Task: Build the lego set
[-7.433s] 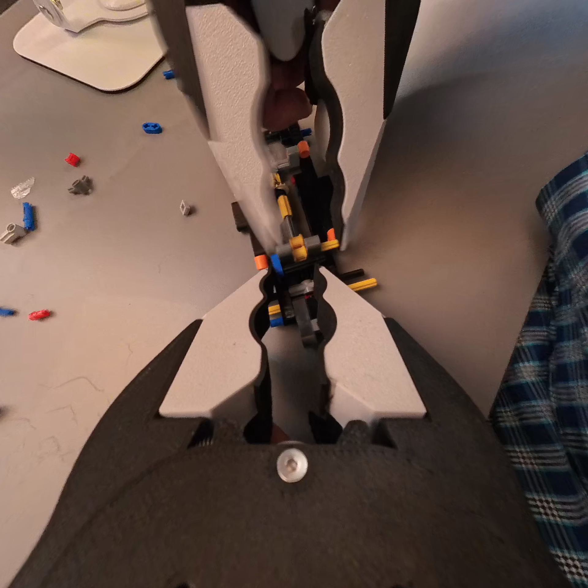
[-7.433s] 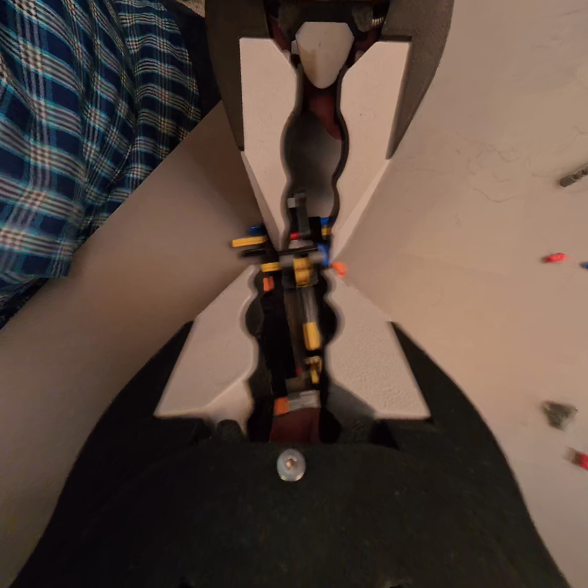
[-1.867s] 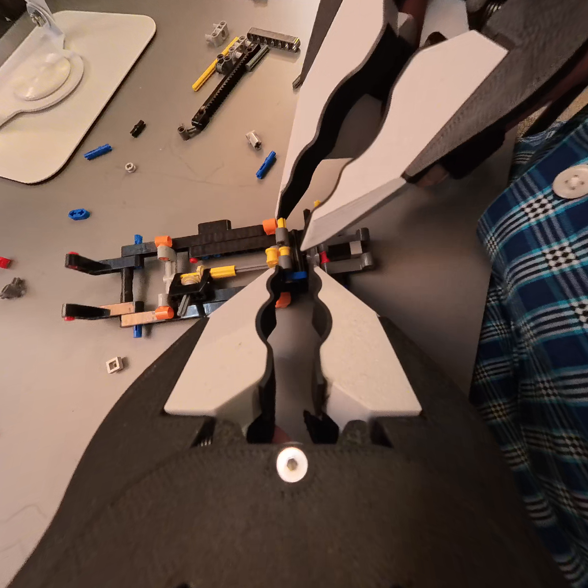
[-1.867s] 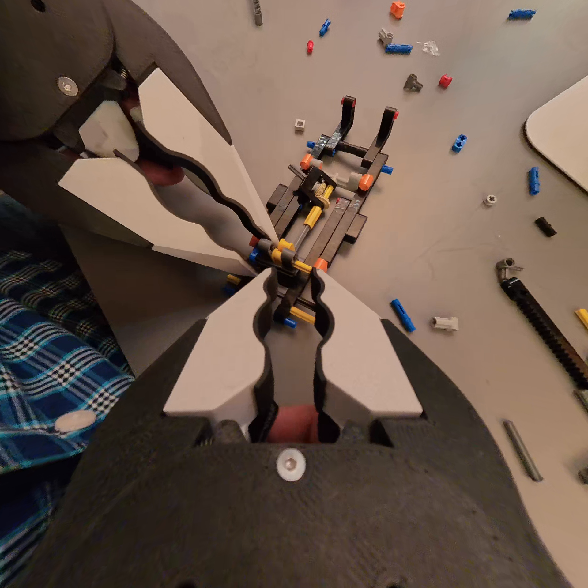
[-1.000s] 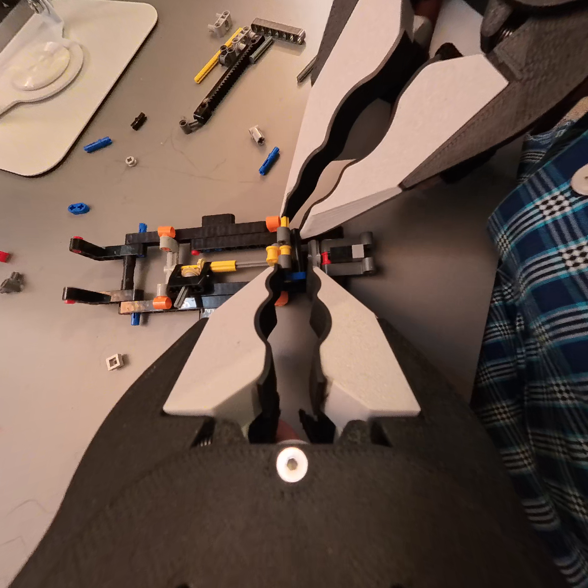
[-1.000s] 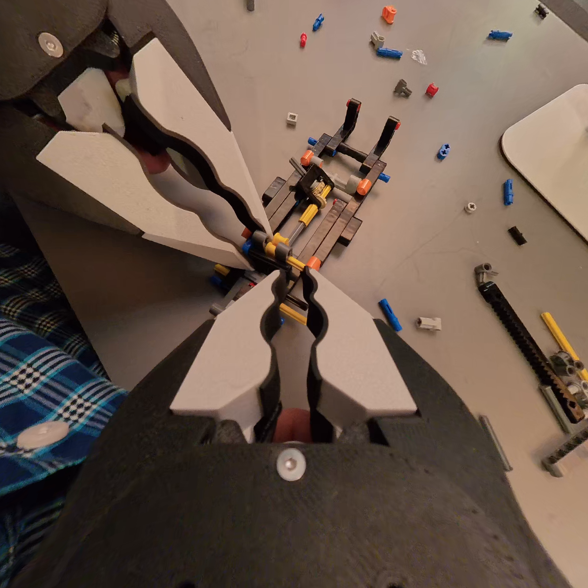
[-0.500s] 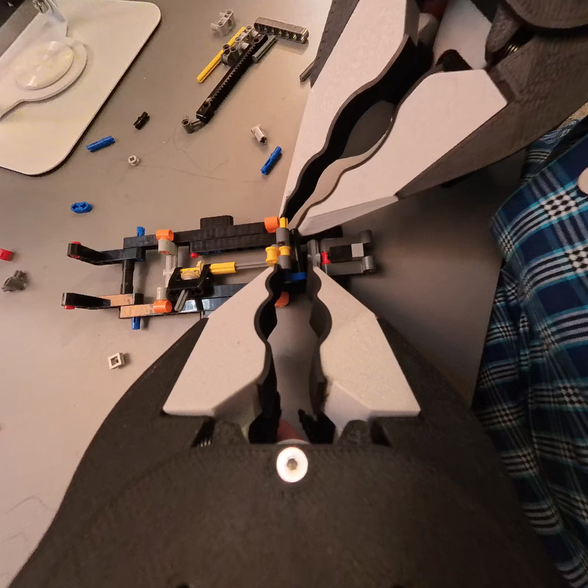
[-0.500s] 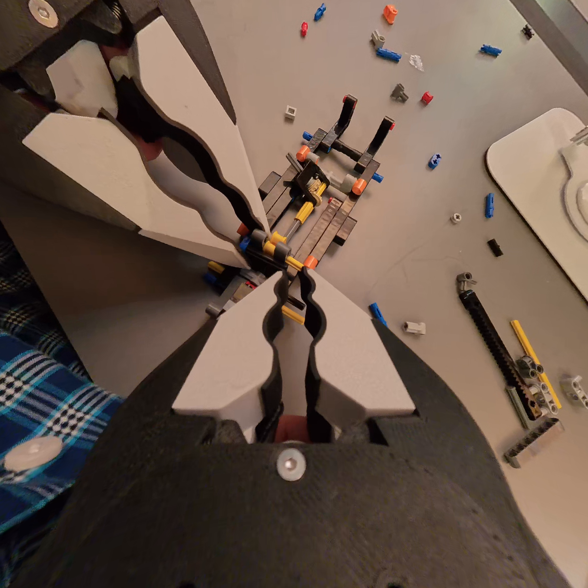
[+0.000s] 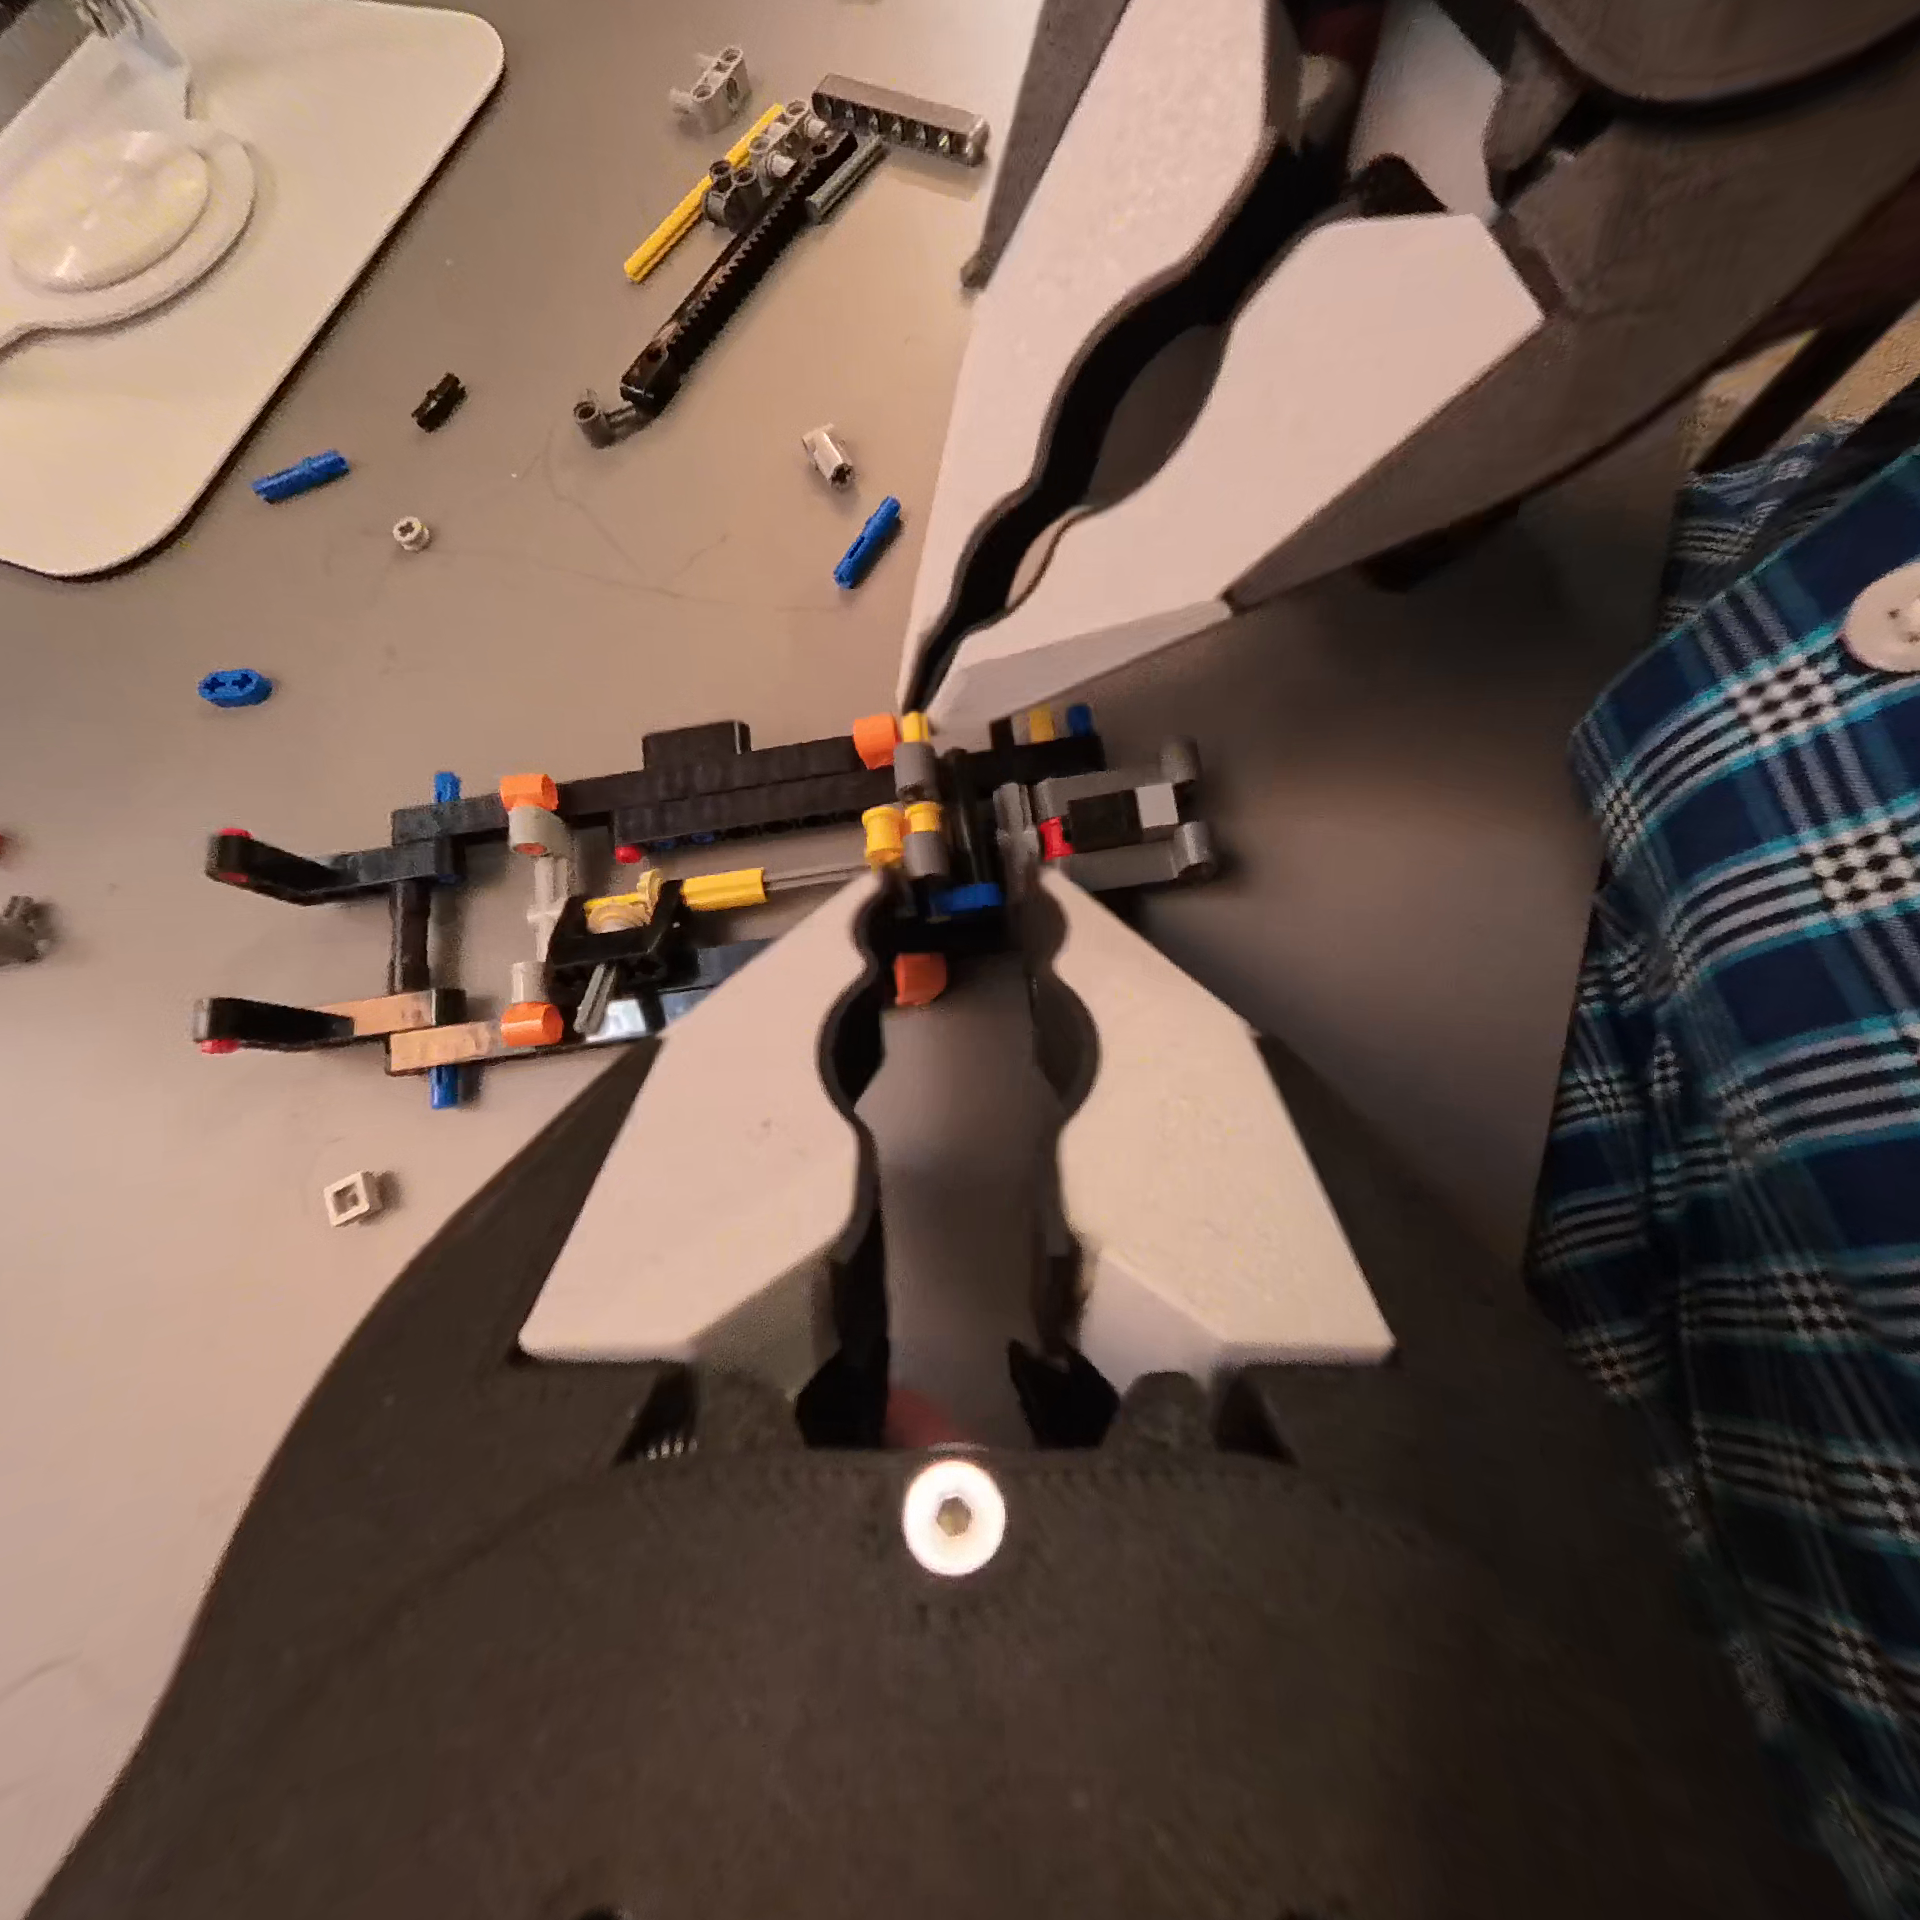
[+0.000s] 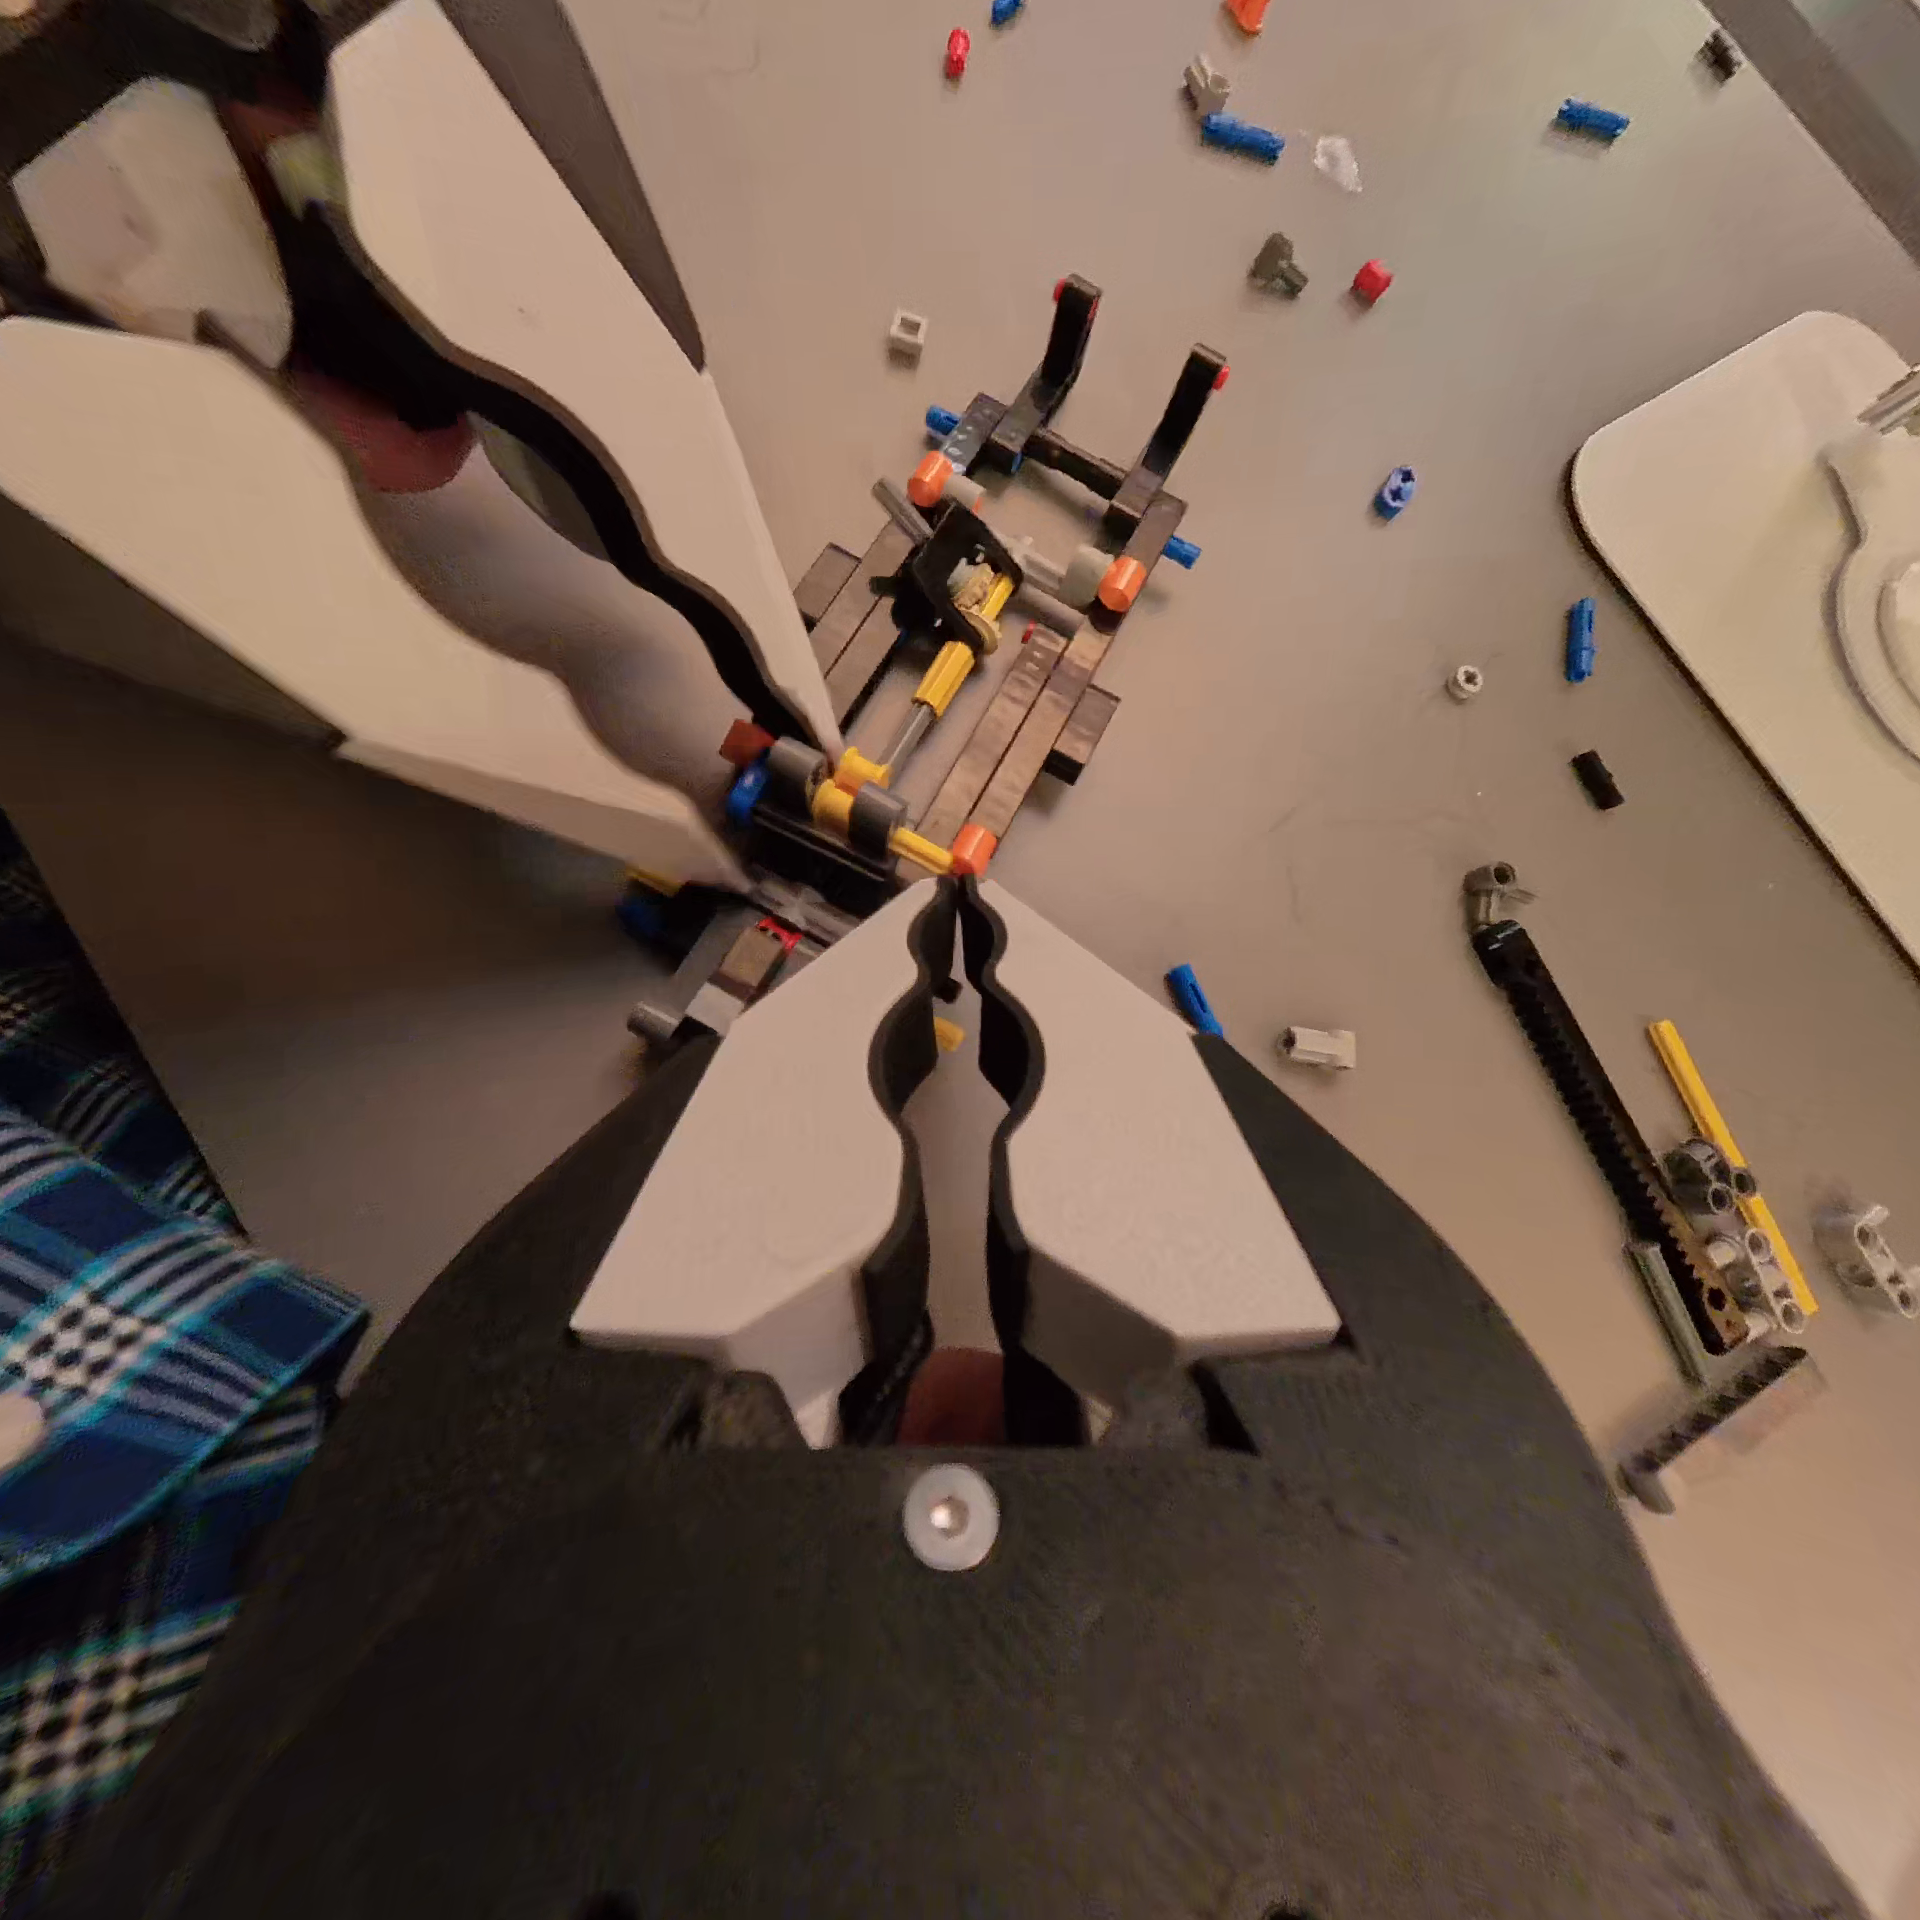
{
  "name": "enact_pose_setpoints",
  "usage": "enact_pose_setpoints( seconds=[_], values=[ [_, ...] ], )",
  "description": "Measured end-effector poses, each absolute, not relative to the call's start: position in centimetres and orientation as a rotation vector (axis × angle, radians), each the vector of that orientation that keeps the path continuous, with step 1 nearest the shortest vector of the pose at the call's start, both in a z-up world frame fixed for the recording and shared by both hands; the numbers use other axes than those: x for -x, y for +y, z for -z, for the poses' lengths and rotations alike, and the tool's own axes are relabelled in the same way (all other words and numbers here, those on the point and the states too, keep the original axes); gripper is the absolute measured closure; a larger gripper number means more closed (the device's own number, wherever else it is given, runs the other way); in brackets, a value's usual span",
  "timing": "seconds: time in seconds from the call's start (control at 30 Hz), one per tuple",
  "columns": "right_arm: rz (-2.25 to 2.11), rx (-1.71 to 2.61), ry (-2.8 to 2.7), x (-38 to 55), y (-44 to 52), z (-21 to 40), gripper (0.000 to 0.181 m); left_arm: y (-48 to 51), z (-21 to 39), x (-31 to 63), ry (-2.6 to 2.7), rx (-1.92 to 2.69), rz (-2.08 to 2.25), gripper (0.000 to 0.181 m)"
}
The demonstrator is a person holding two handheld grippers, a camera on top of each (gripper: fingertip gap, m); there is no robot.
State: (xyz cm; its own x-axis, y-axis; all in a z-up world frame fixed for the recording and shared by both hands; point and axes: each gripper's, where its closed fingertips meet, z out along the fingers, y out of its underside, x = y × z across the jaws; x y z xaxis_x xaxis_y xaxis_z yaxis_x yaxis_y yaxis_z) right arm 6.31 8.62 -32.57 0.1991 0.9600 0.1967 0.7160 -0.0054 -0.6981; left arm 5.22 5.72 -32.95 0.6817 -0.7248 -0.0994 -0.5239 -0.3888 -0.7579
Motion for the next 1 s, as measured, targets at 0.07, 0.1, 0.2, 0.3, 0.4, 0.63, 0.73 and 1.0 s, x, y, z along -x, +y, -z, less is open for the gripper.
enact_pose_setpoints(
  seconds=[0.07, 0.1, 0.2, 0.3, 0.4, 0.63, 0.73, 1.0],
  values=[
    [-0.456, 1.775, -1.556, -6.5, 9.1, 32.1, 0.181, 5.7, 32.2, -4.6, 0.933, 2.077, 0.316, 0.143],
    [-0.462, 1.783, -1.548, -6.7, 9.2, 32.1, 0.181, 5.7, 31.8, -4.2, 0.914, 2.076, 0.326, 0.142],
    [-0.508, 1.799, -1.552, -6.8, 8.6, 32.1, 0.181, 5.0, 31.9, -3.6, 0.921, 2.088, 0.332, 0.143],
    [-0.515, 1.797, -1.533, -6.7, 8.5, 31.9, 0.18, 4.7, 32.3, -3.8, 0.916, 2.072, 0.306, 0.151],
    [-0.54, 1.807, -1.529, -6.5, 8.3, 31.9, 0.178, 5.1, 32.1, -4.2, 0.914, 2.033, 0.252, 0.158],
    [-0.543, 1.796, -1.548, -6.1, 7.8, 32.4, 0.179, 5.6, 32.4, -4.7, 0.9, 2.029, 0.22, 0.167],
    [-0.553, 1.797, -1.546, -6.1, 7.8, 32.5, 0.178, 5.7, 32.4, -4.7, 0.892, 2.038, 0.235, 0.167],
    [-0.644, 1.788, -1.561, -6.1, 7.3, 31.9, 0.171, 5.8, 32.6, -4.7, 0.886, 2.053, 0.249, 0.167]
  ],
)
